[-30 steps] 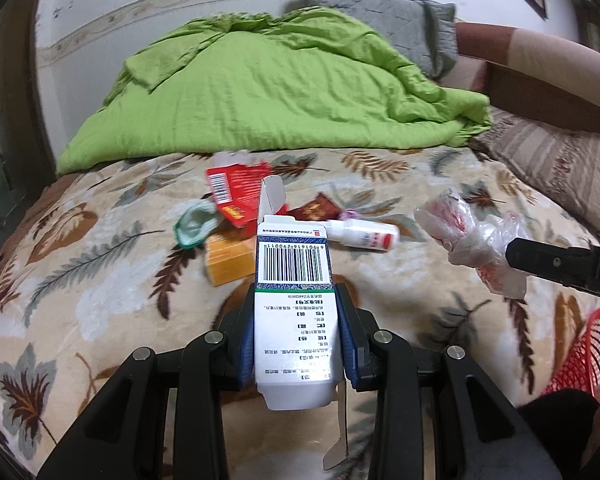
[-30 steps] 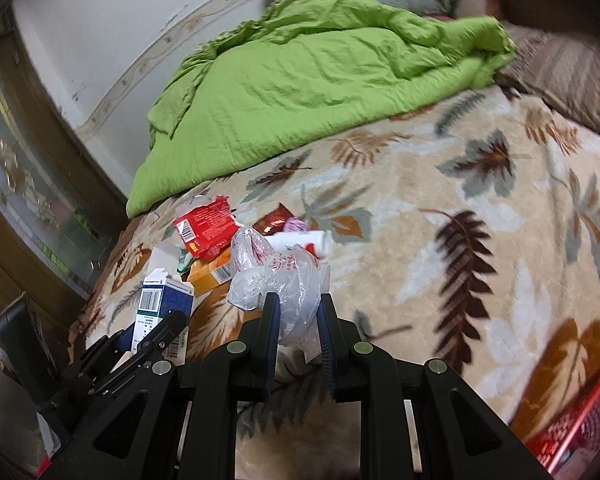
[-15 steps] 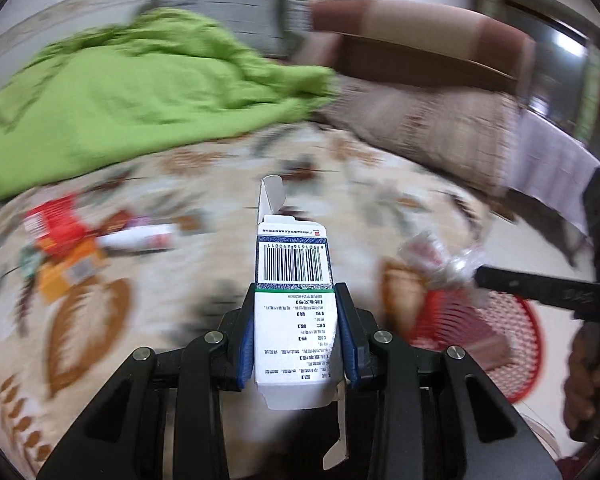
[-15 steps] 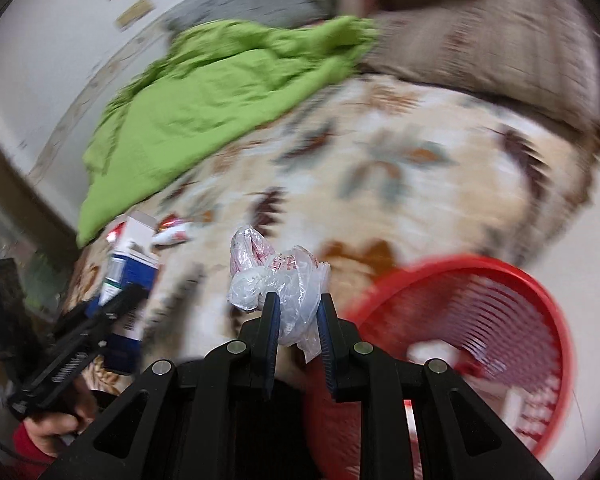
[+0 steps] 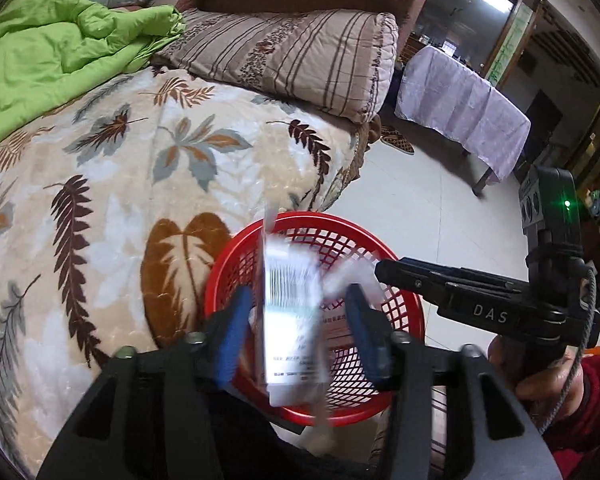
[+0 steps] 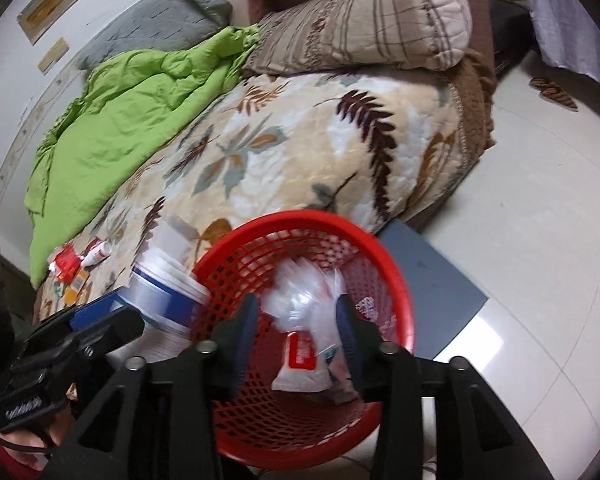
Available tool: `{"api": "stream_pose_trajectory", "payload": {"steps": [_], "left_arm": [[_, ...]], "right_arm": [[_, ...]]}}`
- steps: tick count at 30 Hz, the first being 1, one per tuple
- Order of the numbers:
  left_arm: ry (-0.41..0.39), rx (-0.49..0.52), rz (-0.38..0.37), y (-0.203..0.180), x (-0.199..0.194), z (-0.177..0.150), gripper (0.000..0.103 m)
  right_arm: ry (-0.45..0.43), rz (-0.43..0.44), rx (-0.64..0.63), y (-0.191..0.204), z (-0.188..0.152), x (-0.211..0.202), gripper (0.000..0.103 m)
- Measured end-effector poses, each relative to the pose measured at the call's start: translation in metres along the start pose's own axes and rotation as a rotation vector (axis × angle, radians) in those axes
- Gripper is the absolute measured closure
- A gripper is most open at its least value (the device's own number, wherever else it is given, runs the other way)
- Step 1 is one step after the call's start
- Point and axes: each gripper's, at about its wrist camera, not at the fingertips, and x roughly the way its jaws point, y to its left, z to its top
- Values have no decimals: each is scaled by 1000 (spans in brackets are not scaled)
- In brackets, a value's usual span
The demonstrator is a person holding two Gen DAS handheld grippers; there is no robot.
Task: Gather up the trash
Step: 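Carry both held items over the red wastebasket and open both tools, then return both open tools to the remaining trash on the bed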
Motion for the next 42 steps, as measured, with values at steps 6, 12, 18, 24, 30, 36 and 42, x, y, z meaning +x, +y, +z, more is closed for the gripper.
{"api": "stream_pose_trajectory", "payload": {"steps": [6,12,18,24,30,36,42], "left_arm": [[-40,-29,22,7,-16,3,42],[-94,-85,119,44,-49,-5,40],[-154,-201,250,107,-94,-24,39],[-222,-332,402,177,-139,-50,37],[-262,-481,530,249,-169,-79,37],[-304,-614,579,301,-185,-105,37],[-307,-656,579,321,-184,-112,37]], "right_arm": [[-42,14,-54,15,11,-5,54],[-29,125,-123,57,23,7,53],[34,259,-282,125,27,33,53],[96,331,-422,193,29,68,53],[157,392,-524,260,37,113,46],[209,453,-602,328,52,171,41],[269,450,-662,382,64,235,42]]}}
